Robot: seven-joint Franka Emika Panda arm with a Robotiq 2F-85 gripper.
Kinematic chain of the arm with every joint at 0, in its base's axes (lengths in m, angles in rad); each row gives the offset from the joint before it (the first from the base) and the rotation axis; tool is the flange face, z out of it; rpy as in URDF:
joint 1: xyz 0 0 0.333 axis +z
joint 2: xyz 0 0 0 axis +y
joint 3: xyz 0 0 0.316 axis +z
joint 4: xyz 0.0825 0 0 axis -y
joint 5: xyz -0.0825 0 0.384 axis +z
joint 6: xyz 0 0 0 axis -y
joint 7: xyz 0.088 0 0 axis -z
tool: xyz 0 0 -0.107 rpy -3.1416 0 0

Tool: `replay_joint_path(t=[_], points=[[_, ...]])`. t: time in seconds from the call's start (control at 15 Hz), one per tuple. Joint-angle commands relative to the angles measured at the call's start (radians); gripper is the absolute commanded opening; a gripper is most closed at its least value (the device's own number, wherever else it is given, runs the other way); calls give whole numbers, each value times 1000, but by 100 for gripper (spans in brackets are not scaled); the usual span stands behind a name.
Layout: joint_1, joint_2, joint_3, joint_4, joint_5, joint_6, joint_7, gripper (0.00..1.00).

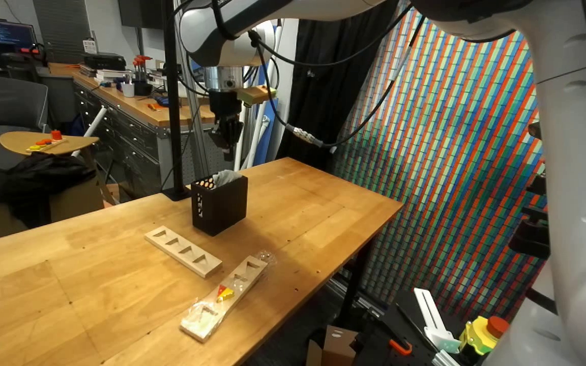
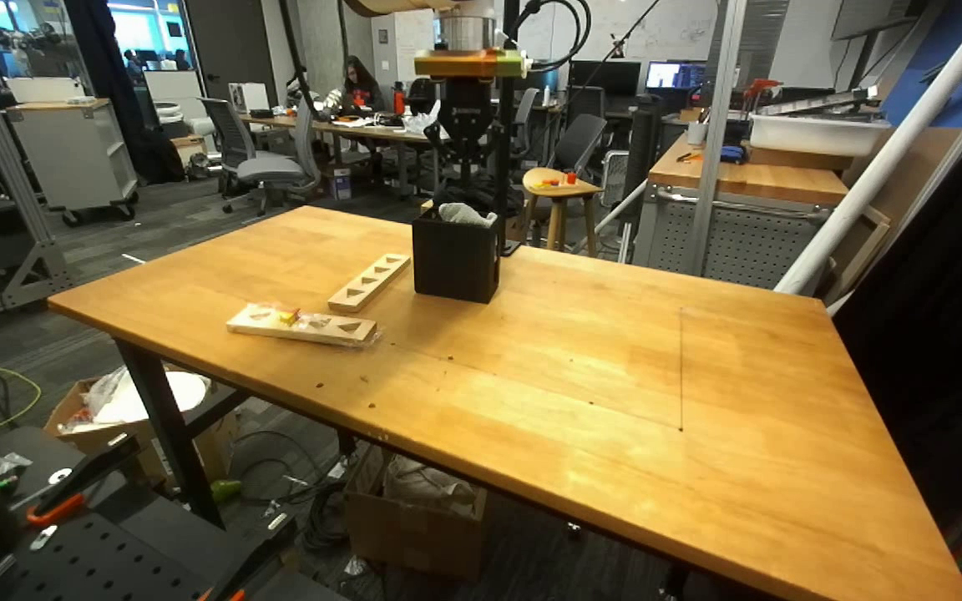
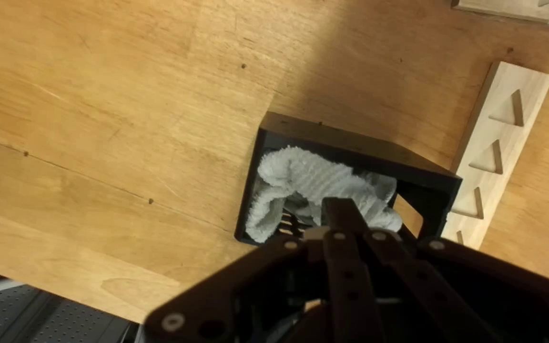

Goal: Put the white towel in the basket.

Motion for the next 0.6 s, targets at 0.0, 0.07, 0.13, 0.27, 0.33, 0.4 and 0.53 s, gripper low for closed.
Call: replay_joint_path(t=[0.0, 0.07, 0.13, 0.27, 0.33, 0.4, 0.53], points=[[-3, -25, -10, -31, -15, -1, -4, 0], [-5, -16, -9, -27, -11, 2, -7, 0], [-7, -10, -7, -27, -7, 3, -10, 0], [-10, 3, -4, -24, -2, 5, -14, 0], [-11, 10, -3, -23, 2, 7, -16, 0], [-12, 16, -2, -21, 3, 9, -17, 0], [-13, 32, 1, -15, 8, 11, -19, 0]])
